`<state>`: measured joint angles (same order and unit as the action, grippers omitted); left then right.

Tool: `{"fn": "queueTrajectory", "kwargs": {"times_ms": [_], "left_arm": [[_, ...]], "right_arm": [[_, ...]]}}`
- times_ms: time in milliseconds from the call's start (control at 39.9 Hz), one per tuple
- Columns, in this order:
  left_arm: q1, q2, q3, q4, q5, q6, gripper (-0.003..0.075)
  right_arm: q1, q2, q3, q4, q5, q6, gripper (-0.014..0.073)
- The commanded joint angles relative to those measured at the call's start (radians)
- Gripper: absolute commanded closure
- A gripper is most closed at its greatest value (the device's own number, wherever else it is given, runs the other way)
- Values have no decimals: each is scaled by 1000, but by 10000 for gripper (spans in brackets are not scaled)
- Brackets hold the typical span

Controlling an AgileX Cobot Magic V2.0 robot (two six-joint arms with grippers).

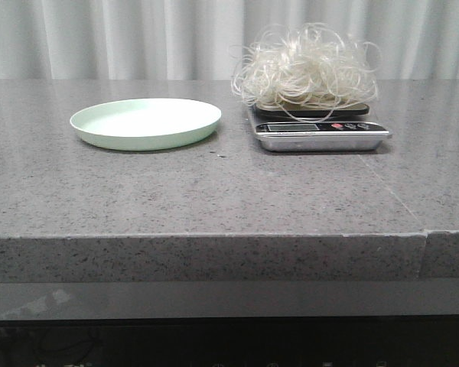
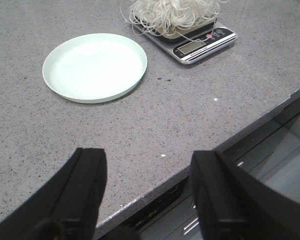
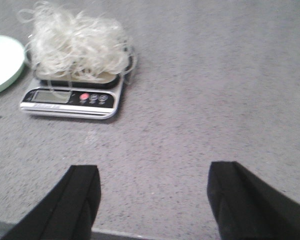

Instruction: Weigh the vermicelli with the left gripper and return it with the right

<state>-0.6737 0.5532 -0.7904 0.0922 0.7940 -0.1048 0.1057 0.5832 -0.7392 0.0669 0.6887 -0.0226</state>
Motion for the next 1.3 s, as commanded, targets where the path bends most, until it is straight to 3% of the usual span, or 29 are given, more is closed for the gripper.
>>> {"fn": "queueTrajectory", "kwargs": {"times_ms": [0, 401, 953, 1279], "left_arm": [[-6, 3, -25, 3, -70, -14, 261], [-6, 3, -25, 3, -70, -14, 261], [-6, 3, -25, 3, -70, -14, 261], [-6, 3, -25, 3, -70, -14, 261]], "right_arm": [[48, 73, -67, 13, -60, -33, 23], [209, 474, -327, 34, -66, -35, 23], [217, 991, -821, 112, -51, -35, 23], [217, 1188, -992, 110, -25, -45, 23]]}}
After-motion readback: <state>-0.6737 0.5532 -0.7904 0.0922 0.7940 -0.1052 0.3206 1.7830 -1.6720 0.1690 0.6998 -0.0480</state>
